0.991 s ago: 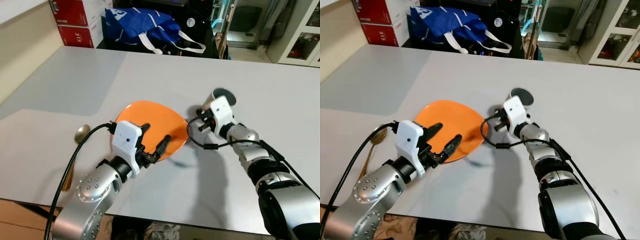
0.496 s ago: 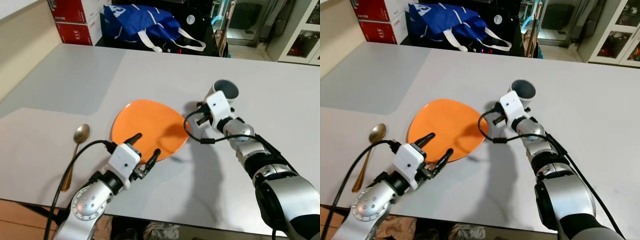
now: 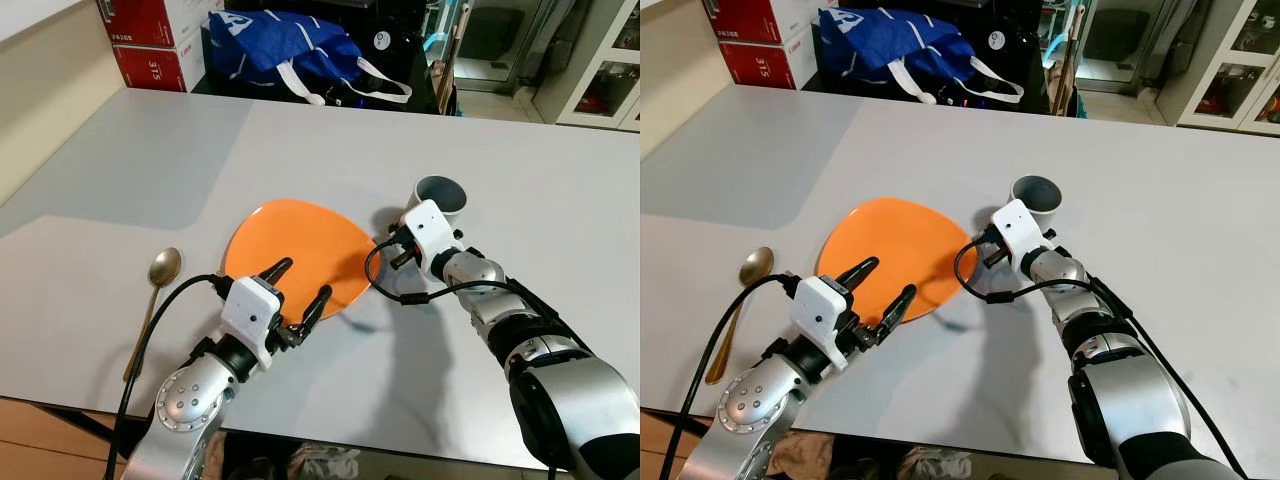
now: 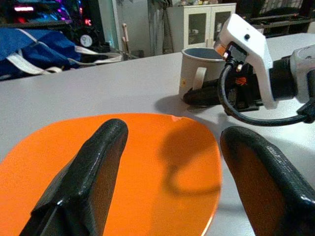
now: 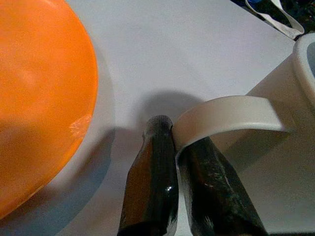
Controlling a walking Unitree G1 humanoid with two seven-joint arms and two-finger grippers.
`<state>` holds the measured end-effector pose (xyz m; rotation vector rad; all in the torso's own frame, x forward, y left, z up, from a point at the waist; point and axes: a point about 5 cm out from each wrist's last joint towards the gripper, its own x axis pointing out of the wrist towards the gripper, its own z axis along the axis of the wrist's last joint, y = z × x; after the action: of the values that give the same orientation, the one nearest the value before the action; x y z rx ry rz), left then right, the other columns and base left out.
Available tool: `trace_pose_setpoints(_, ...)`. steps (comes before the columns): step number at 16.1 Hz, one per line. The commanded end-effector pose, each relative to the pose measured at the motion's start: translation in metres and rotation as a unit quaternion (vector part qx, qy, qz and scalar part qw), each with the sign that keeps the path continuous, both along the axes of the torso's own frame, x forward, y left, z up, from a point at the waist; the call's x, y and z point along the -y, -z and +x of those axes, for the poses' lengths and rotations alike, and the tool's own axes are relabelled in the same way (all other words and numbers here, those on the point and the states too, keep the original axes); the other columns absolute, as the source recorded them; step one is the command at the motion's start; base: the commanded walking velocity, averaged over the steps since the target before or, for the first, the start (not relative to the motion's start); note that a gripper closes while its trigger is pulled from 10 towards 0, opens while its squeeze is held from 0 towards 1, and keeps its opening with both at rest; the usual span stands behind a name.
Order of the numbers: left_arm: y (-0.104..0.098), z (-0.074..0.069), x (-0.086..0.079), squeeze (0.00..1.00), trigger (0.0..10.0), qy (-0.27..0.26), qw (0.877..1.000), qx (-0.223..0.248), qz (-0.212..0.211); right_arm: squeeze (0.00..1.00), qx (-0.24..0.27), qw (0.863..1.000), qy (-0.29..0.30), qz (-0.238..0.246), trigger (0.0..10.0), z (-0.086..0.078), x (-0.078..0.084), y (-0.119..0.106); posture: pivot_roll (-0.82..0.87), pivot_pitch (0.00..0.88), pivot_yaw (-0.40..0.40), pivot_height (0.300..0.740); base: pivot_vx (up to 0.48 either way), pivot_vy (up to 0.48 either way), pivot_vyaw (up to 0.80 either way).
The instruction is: Setting the table
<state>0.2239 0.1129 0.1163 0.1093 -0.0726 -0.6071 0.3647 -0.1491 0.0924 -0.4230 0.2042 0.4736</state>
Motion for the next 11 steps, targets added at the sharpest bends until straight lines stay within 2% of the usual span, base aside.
trace_pose_setpoints(1,-0.0051,0.0006,-0.0003,0.00,10.0,0.004,1.000,0.002,-0.009,0.99,-0.022,1.000,0.003,-0.010,10.0,-0.0051,0.0054,0.0098,0.02,0.029,-0.015,0.740,0.000,0.000,0.00)
trace_pose_setpoints(8,-0.0063,0.0009,0.0007,0.00,10.0,0.012,1.000,-0.004,-0.008,1.00,-0.031,0.999,0.004,-0.008,10.0,-0.0071,0.0059,0.0132,0.02,0.034,-0.015,0.740,0.000,0.000,0.00)
trace_pose_setpoints(11,-0.0056,0.0016,0.0008,0.00,10.0,0.012,1.000,-0.007,-0.008,1.00,-0.030,0.999,0.008,-0.008,10.0,-0.0082,0.0108,0.0141,0.01,0.030,-0.015,0.740,0.000,0.000,0.00)
